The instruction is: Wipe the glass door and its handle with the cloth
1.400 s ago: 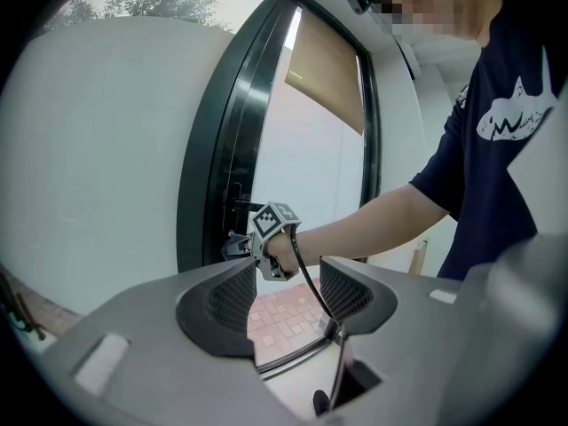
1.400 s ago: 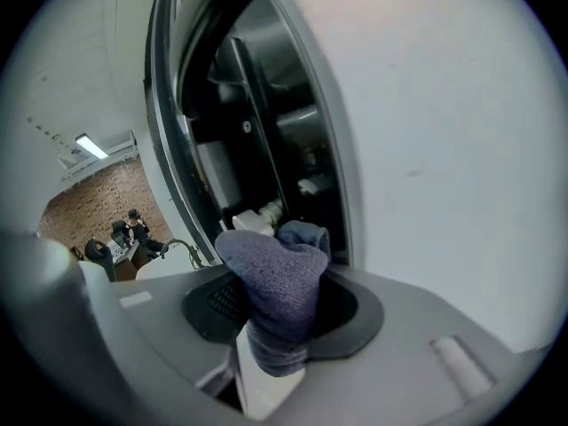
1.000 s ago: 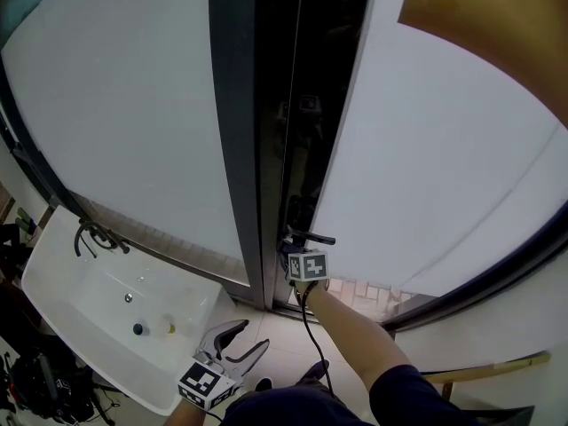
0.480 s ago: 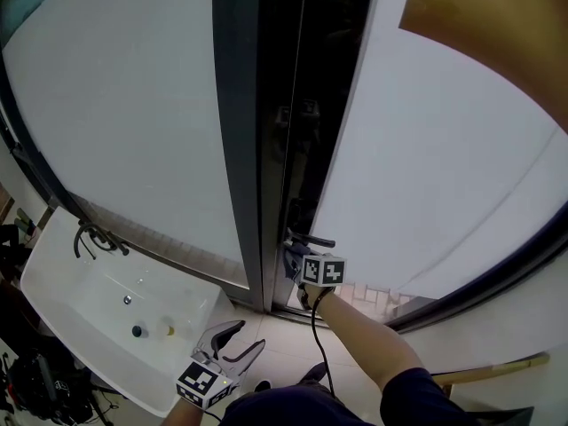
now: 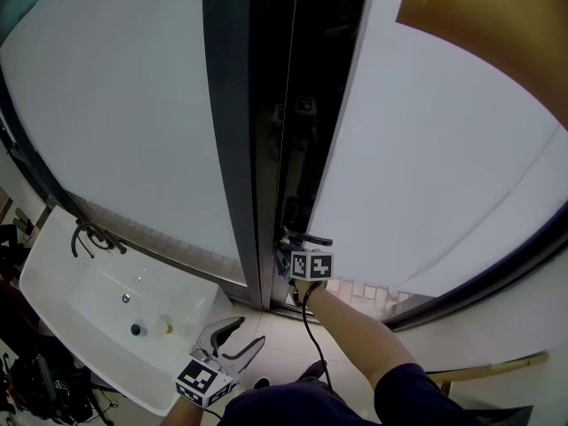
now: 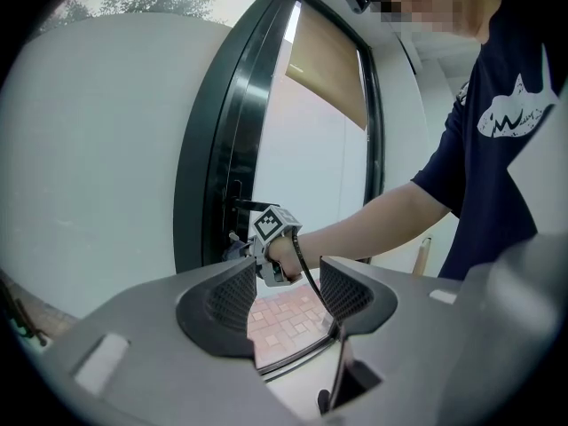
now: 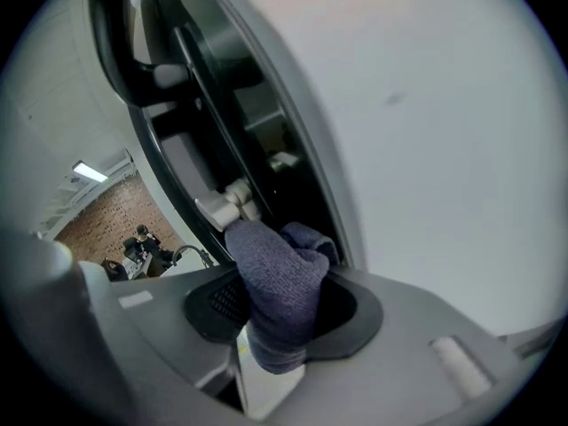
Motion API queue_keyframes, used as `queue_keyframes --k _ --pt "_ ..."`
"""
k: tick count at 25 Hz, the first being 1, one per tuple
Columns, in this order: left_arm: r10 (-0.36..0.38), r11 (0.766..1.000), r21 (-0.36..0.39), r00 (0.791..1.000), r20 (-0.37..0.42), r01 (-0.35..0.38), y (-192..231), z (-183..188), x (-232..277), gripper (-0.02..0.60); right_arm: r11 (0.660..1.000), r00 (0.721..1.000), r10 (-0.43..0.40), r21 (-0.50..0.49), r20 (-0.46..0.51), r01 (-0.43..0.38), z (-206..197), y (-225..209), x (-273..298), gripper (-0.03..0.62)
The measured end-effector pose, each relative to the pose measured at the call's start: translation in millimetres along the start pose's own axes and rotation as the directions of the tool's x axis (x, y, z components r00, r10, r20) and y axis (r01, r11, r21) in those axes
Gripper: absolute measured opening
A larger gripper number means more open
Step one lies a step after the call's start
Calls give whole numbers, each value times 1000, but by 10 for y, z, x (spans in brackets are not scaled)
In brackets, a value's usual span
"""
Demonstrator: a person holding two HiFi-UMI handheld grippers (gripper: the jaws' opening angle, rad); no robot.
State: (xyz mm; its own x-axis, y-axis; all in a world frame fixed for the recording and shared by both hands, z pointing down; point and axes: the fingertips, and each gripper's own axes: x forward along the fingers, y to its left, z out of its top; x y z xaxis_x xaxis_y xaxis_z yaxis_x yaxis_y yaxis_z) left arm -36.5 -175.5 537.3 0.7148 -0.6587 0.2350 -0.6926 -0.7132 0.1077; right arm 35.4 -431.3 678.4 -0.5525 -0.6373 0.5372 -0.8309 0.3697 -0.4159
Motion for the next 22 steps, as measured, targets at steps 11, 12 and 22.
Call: queue_keyframes --k 11,12,22 --pt "9 1000 -8 1000 3 -9 -50 -23 -92 221 999 996 -39 -37 -74 36 -288 -85 64 150" --pt "3 1000 -5 1000 5 -3 -55 -17 -101 221 1000 997 -22 -20 -74 21 -343 -82 0 150" --pt "-144 988 57 989 16 143 -205 57 -155 221 970 990 90 -235 111 -61 -757 414 -1480 152"
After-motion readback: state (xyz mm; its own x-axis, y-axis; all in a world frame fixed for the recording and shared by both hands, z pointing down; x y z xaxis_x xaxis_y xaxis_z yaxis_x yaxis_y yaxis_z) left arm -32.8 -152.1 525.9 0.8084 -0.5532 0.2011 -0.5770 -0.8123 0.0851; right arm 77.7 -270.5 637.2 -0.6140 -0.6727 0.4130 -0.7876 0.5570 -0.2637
